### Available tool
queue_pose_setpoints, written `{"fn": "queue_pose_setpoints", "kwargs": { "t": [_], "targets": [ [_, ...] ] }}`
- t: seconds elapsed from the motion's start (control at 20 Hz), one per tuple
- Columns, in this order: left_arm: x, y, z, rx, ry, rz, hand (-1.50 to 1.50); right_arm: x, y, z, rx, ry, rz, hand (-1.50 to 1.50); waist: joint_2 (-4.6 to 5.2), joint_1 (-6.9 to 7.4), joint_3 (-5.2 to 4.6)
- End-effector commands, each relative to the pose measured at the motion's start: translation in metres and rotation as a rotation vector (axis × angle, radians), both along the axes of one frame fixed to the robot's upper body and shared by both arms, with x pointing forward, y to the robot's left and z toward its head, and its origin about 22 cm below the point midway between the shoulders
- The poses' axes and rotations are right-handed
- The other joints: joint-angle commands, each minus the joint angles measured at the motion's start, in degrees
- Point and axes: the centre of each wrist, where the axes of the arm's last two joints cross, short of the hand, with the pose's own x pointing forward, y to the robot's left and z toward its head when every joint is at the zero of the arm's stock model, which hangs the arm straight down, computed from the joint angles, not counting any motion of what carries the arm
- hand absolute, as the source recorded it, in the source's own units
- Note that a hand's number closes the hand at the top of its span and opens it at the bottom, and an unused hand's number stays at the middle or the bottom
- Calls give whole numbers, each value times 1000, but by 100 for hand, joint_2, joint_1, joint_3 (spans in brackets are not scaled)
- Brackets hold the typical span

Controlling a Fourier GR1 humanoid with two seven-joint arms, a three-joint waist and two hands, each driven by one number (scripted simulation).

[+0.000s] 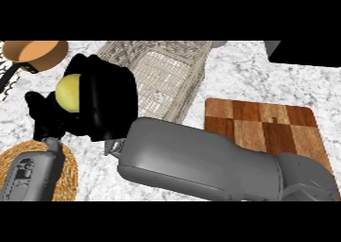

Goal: Pick the lemon from the cutting board and place it in the basket

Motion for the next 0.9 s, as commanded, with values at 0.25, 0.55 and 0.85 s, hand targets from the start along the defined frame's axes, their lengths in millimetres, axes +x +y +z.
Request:
{"fn": "queue_pose_setpoints", "kwargs": {
  "t": [0.25, 0.55, 0.85],
  "targets": [
    [-8, -16, -5, -8, 23, 6, 0, 24, 3, -18, -24, 132, -132, 150, 4, -110, 11],
    [-5, 21, -4, 8, -5, 19, 0, 41, -5, -26, 19, 150, -112, 150, 44, -138, 12],
    [-2, 7, 4, 0, 2, 15, 0, 58, -13, -28, 65, 168, -109, 150, 47, -100, 16]
  ]
}}
